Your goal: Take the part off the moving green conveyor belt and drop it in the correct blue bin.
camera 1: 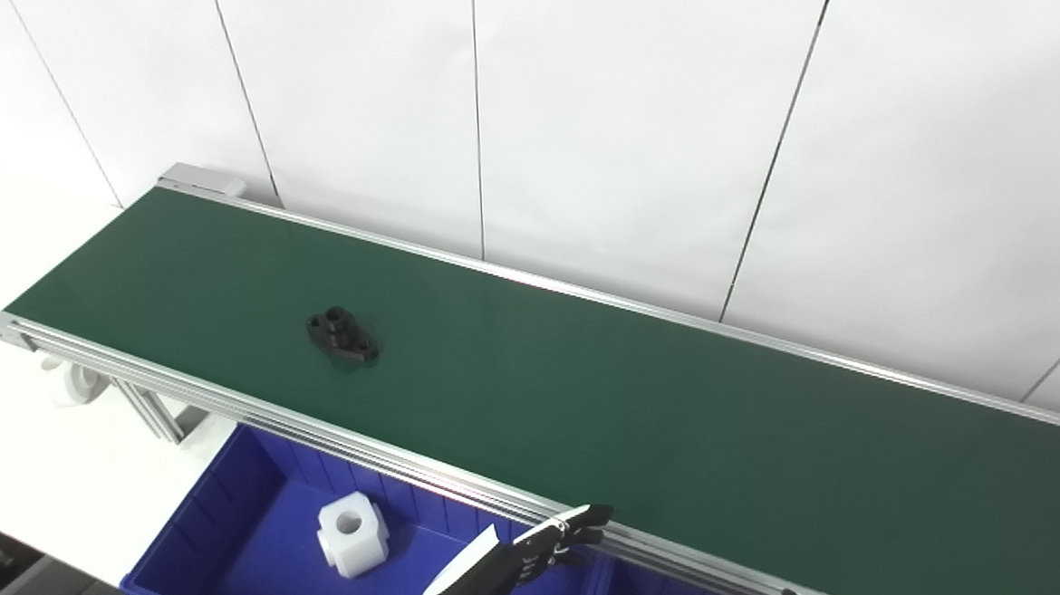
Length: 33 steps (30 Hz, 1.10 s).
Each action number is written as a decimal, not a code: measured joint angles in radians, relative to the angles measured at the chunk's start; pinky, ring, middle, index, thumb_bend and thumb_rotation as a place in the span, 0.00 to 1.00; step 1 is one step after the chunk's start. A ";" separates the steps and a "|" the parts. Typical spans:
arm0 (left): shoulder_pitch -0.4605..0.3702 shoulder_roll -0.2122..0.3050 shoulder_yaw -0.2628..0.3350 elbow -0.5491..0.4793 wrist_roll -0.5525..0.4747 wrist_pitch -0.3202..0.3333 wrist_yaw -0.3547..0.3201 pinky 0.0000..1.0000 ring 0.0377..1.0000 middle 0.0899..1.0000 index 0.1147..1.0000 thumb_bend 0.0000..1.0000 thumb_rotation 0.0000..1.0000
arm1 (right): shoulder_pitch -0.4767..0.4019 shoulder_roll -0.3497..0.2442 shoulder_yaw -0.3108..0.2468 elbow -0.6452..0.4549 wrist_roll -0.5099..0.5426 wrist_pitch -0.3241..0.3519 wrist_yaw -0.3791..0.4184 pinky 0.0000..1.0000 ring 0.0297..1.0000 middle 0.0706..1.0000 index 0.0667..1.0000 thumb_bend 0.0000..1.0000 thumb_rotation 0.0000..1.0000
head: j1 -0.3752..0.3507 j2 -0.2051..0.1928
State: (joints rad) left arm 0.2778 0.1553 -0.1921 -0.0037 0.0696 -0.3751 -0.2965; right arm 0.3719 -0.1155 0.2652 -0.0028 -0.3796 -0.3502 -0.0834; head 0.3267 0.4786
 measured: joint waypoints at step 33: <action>-0.014 0.125 0.060 -0.043 -0.134 0.015 -0.050 0.89 0.92 0.94 0.94 0.79 0.33 | -0.171 0.114 -0.061 -0.464 -0.015 0.323 0.117 0.73 0.78 0.81 0.88 0.77 0.32 | -0.511 0.245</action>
State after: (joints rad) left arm 0.2639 0.2805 -0.1318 -0.0468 -0.0640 -0.3597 -0.3465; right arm 0.2012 -0.0020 0.2038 -0.4673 -0.3944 -0.0273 0.0337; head -0.1841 0.7240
